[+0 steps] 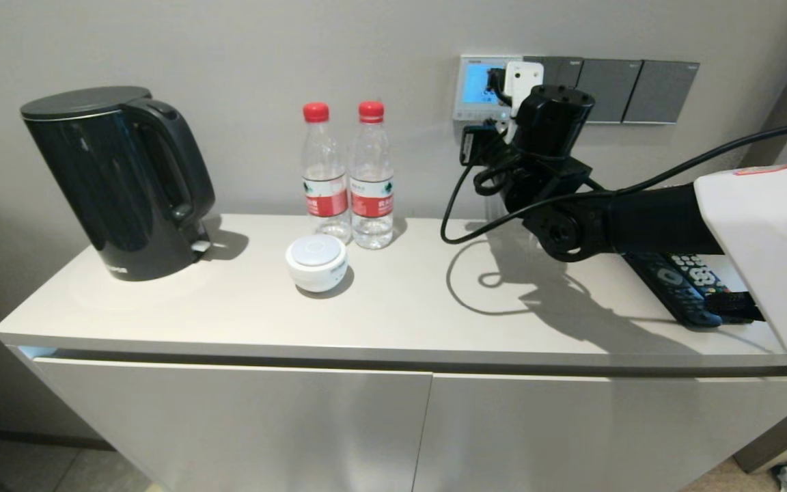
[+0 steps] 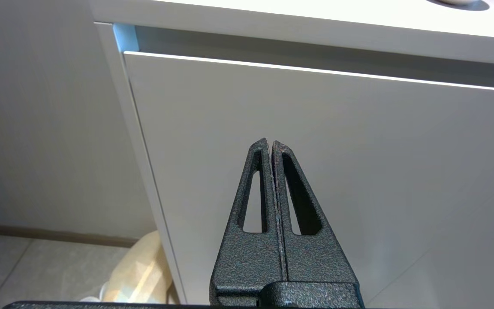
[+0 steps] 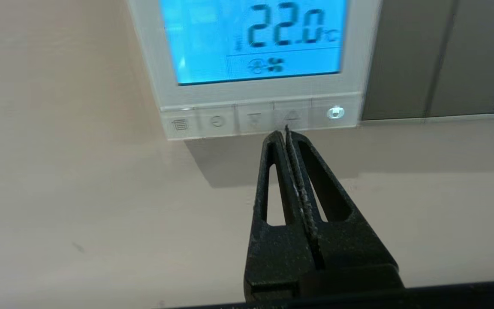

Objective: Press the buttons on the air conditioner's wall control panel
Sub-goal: Press the temperature increase button

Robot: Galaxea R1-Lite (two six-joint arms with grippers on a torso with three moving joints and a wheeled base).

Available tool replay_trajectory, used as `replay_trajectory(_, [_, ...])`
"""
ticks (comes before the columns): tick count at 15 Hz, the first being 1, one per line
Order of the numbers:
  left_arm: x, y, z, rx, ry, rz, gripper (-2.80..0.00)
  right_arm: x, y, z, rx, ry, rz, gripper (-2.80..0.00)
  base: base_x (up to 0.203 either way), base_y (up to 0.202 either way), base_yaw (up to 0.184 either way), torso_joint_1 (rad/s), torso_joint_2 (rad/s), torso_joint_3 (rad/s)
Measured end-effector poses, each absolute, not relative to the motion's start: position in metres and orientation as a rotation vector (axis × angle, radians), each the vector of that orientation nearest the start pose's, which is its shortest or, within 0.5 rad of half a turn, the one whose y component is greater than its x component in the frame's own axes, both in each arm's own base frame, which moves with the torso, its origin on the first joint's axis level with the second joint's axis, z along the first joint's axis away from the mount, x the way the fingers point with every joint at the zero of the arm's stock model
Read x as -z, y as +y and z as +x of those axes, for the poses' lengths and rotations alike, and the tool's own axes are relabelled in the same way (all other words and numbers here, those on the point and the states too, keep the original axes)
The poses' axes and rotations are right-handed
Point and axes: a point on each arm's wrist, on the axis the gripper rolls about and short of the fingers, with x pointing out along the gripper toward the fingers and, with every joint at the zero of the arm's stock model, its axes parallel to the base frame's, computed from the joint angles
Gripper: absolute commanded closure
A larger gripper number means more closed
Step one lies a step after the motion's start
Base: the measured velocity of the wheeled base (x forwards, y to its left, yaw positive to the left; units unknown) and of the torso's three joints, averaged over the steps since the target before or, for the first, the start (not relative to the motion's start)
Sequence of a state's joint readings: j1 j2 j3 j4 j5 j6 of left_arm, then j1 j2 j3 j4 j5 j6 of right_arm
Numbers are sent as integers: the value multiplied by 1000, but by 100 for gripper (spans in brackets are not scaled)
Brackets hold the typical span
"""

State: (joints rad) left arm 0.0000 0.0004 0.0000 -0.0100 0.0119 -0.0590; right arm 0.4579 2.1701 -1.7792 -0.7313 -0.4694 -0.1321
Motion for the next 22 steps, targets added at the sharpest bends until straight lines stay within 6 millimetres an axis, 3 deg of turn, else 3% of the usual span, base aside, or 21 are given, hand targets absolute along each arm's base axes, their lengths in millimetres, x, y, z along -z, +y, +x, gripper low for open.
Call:
replay_trajectory(8, [-77,0,-23,-12,-10,-59,0,-283,187,420,48,-308,13,0,0,0,0,0,0,0])
replay_trajectory(22, [-77,0,-23,-12,-10,-59,0,-289,188,411,41,-315,16,0,0,0,0,0,0,0])
